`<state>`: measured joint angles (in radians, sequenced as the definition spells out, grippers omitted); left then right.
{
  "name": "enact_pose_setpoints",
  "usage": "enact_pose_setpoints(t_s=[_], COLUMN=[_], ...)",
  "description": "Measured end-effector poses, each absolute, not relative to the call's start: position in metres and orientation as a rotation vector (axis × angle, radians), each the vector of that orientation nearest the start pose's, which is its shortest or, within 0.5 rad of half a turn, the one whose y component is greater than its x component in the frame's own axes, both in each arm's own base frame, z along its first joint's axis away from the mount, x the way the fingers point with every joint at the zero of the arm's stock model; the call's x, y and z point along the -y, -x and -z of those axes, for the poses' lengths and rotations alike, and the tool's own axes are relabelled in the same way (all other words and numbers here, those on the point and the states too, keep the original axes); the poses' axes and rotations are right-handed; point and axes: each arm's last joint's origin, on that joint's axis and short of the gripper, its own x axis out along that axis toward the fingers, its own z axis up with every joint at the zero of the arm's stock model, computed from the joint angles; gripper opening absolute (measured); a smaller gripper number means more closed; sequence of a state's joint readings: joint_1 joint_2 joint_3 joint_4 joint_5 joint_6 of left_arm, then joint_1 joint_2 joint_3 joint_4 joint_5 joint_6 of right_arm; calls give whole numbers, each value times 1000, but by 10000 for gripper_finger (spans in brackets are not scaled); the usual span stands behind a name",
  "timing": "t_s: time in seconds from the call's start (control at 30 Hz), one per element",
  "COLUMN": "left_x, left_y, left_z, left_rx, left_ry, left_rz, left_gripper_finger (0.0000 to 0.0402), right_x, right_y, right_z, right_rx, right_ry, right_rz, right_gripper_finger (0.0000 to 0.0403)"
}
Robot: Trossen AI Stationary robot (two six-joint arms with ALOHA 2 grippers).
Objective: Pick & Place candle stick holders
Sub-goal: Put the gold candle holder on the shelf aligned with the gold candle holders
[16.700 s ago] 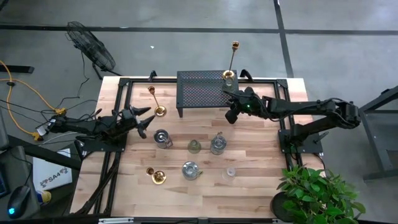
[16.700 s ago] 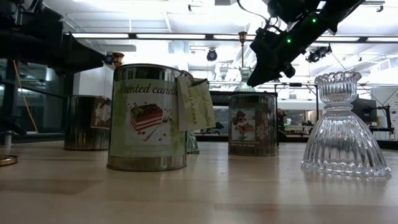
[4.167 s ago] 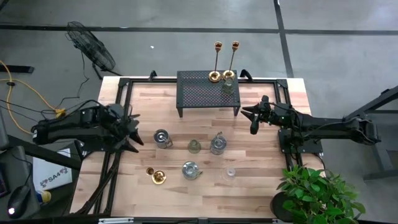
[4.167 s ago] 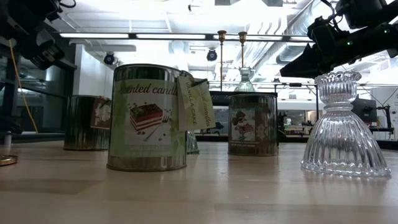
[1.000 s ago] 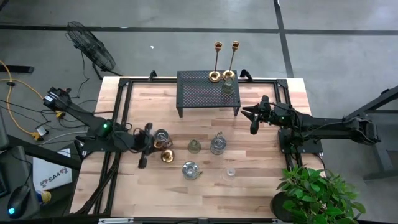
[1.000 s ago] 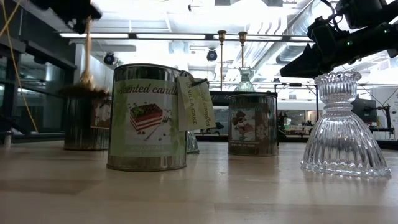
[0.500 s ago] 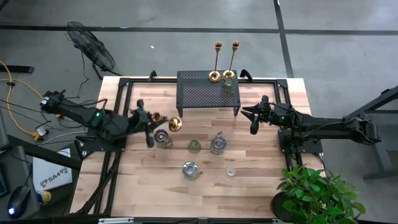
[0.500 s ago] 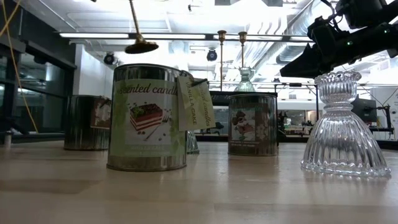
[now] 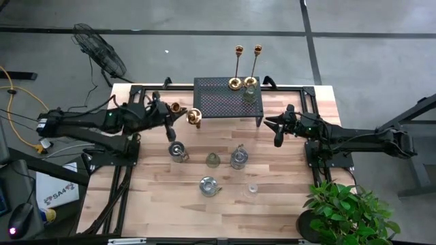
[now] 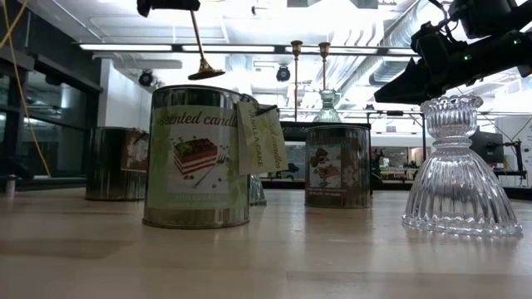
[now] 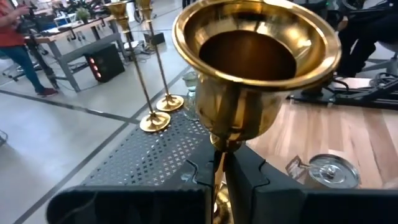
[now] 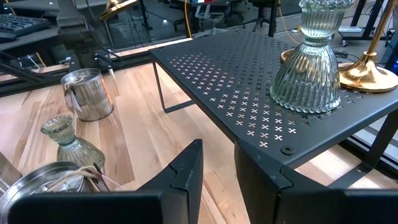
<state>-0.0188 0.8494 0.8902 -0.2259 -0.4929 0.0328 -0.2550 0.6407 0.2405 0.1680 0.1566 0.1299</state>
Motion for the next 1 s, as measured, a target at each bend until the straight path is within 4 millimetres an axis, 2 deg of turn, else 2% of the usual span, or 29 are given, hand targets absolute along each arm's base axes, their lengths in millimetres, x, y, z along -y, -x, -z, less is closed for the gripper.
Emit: enact_pose_setpoints(t_s=[0.23, 0.43, 0.63, 1.0], left_x=[-33, -56, -84, -154], left_y=[-180, -182, -200, -239], left_z=[-359, -374, -390, -382], left_rx=[-155, -181, -277, -360], left_ry=[-103, -86, -75, -82], left_rz=[-433, -409, -357, -201], left_gripper_finger=[9, 9, 9, 9], right_x=[42, 43, 42, 43], right_y=[-145, -145, -145, -145], right_z=[-199, -199, -199, -199], right_rx=[-207, -207, -207, -206], right_ry=[-139, -139, -139, -139], right_rz=[424, 425, 424, 425], right_gripper_finger=[84, 84, 84, 84])
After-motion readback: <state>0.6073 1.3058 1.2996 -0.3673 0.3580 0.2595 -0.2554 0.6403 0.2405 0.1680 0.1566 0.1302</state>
